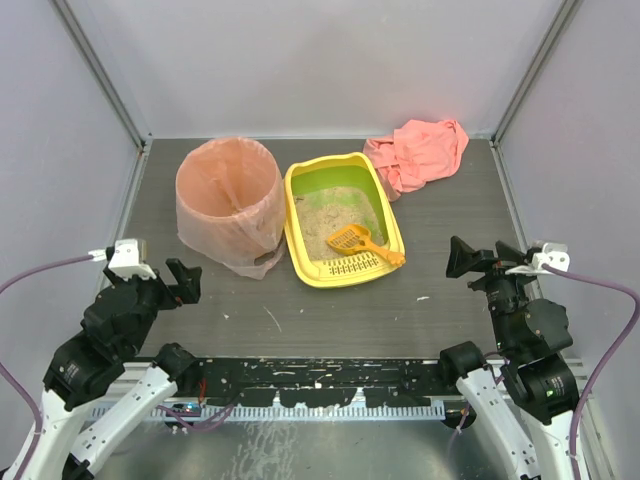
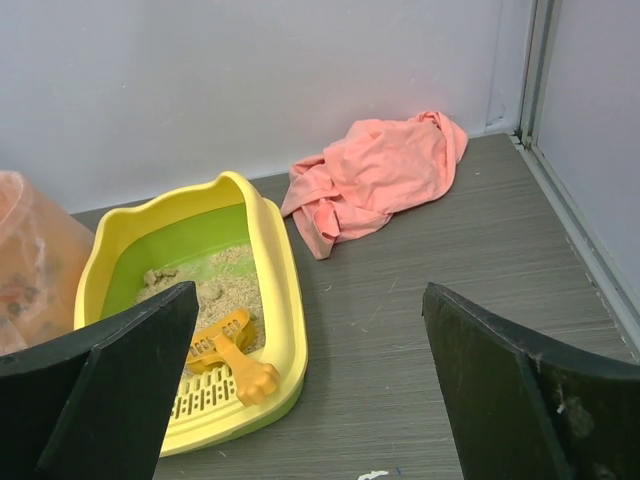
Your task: Clean the litter box
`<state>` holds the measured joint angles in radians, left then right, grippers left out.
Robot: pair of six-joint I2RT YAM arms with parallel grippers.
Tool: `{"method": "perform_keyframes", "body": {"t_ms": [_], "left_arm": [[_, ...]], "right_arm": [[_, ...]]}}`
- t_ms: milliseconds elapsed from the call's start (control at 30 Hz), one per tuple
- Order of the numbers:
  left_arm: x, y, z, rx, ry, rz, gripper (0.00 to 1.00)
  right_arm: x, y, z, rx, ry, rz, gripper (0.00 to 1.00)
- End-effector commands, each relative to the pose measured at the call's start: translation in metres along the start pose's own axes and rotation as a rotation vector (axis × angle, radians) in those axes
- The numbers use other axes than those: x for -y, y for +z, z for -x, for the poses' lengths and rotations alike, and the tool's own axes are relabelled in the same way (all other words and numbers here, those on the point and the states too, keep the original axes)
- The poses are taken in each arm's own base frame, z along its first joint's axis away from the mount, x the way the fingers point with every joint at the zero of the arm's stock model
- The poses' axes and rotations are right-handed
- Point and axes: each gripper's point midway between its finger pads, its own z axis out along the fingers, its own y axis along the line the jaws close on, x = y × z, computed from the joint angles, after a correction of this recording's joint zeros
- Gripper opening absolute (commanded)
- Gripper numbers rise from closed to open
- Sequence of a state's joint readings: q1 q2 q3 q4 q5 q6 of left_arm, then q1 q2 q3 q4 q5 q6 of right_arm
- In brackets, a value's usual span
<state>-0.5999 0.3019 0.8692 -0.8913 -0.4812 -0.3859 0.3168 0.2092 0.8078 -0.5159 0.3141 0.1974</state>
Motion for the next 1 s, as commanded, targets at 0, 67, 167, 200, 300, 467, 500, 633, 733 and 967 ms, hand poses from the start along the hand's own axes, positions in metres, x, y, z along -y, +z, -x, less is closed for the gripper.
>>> {"method": "perform_keyframes", "body": {"t_ms": [0,67,167,200,300,467,500,633,733,967], "left_arm": [[-0.003,-0.002,0.011,0.053,-0.035,0.016,0.98],[-0.004,-0.002,0.01,0.047,-0.032,0.02,0.98],[-0.003,0.001,0.01,0.037,-0.025,0.028,0.98],[-0.003,0.002,0.009,0.032,-0.022,0.029,0.98],[-0.001,0.003,0.007,0.016,-0.014,0.03,0.98],[-0.002,0.003,0.007,0.016,-0.014,0.031,0.98],[-0.002,0.003,0.008,0.019,-0.017,0.032,0.98],[-0.003,0.002,0.008,0.022,-0.018,0.033,0.98],[-0.002,0.002,0.008,0.022,-0.017,0.028,0.98],[0.003,0.008,0.005,-0.01,0.0,0.027,0.98]], "right_arm": [[0.0,0.006,0.009,0.026,0.037,-0.021,1.0],[-0.002,0.009,0.005,-0.003,0.038,-0.025,1.0],[-0.004,0.015,-0.002,-0.062,0.045,-0.037,1.0],[0.0,0.016,-0.004,-0.072,0.045,-0.061,1.0],[0.007,0.021,-0.012,-0.123,0.047,-0.12,1.0],[-0.017,0.03,-0.023,-0.232,0.026,-0.019,1.0],[-0.023,0.033,-0.027,-0.253,0.027,0.009,1.0],[-0.058,0.04,-0.071,-0.492,0.065,0.152,1.0],[-0.061,0.052,-0.094,-0.581,0.111,0.116,1.0],[-0.042,0.064,-0.126,-0.55,0.306,-0.075,1.0]]}}
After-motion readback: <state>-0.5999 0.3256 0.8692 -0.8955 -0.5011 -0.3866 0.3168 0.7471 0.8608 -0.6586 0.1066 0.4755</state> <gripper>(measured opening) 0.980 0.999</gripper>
